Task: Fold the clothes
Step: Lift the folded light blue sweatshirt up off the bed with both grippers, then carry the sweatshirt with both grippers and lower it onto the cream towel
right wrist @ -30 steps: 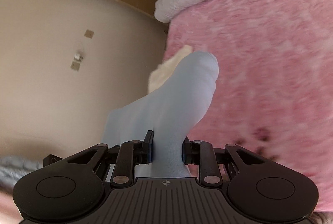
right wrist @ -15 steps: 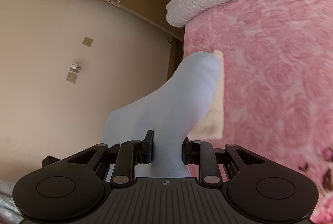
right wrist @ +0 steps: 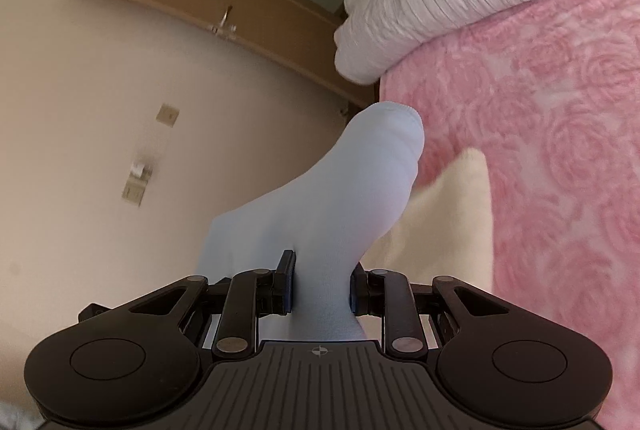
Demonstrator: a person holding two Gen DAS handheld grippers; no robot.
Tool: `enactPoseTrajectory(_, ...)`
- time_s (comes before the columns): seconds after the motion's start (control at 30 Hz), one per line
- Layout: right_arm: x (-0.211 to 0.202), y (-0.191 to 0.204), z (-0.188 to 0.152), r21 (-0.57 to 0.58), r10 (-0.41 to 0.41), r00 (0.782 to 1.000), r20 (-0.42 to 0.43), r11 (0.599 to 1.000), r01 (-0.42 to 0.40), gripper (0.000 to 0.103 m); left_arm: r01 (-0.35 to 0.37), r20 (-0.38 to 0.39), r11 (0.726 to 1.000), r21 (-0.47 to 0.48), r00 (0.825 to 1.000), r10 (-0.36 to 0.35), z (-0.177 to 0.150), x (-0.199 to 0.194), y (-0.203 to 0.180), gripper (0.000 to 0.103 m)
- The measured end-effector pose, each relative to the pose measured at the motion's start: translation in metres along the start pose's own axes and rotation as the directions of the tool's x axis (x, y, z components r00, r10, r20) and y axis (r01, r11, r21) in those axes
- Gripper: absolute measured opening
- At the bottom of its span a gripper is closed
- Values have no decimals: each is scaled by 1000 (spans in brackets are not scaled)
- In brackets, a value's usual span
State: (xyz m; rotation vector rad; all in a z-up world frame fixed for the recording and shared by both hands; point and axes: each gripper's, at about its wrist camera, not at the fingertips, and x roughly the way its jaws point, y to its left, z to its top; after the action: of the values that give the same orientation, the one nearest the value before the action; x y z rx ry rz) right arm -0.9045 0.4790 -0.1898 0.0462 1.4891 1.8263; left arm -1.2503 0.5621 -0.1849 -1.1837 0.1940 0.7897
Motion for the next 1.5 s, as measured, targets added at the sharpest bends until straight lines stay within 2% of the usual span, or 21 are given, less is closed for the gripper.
enactPoseTrajectory(0.13, 30, -8, 1, -5, -15, 998, 61, 1000, 15, 24, 19, -48, 999, 35, 999, -17, 24, 20, 31, 19)
enactPoseTrajectory(0.33, 72, -32, -26, 10, -75, 992, 100, 997, 74, 24, 16, -129, 999, 50, 992, -10, 34, 44, 86, 19)
enactPoseTrajectory(0.53, 100, -63, -56, 0, -108, 988, 111, 994, 109, 24, 13, -152, 997, 78, 988, -1, 15, 63, 132, 20)
enactPoseTrajectory(0.63, 115, -84, -70, 13, -174, 980, 97, 985, 173, 26, -16, -181, 995, 97, 983, 33, -3, 75, 151, 20)
enactPoseTrajectory(0.73, 128, -105, -85, 45, -264, 963, 61, 964, 261, 32, -34, -187, 995, 98, 981, 52, -17, 80, 167, 20)
enactPoseTrajectory(0.8, 128, -111, -88, 69, -270, 961, 60, 962, 266, 36, -38, -179, 996, 81, 982, 52, -22, 78, 174, 22)
enactPoseTrajectory(0.87, 128, -112, -88, 75, -272, 960, 57, 960, 268, 41, -49, -195, 996, 78, 979, 64, -17, 80, 175, 22)
enactPoseTrajectory(1.0, 122, -94, -83, 21, -348, 936, 56, 937, 348, 46, -61, -227, 982, 180, 969, 102, -9, 84, 159, 22)
enactPoseTrajectory(1.13, 124, -95, -84, 36, -359, 930, 81, 933, 357, 46, -88, -219, 989, 116, 969, 111, -14, 77, 167, 25)
enactPoseTrajectory(1.27, 130, -84, -79, 17, -404, 914, 41, 915, 403, 46, -171, -188, 980, 104, 964, 188, -9, 52, 154, 26)
enactPoseTrajectory(1.33, 122, -76, -75, 22, -435, 899, 46, 901, 434, 46, -213, -148, 968, 134, 961, 232, -4, 33, 141, 26)
enactPoseTrajectory(1.43, 105, -60, -66, 2, -485, 867, 118, 873, 488, 46, -269, -77, 942, 203, 954, 289, 5, 5, 116, 24)
enactPoseTrajectory(1.5, 97, -52, -57, 2, -497, 853, 157, 864, 503, 46, -274, -54, 918, 287, 952, 301, 9, 5, 96, 15)
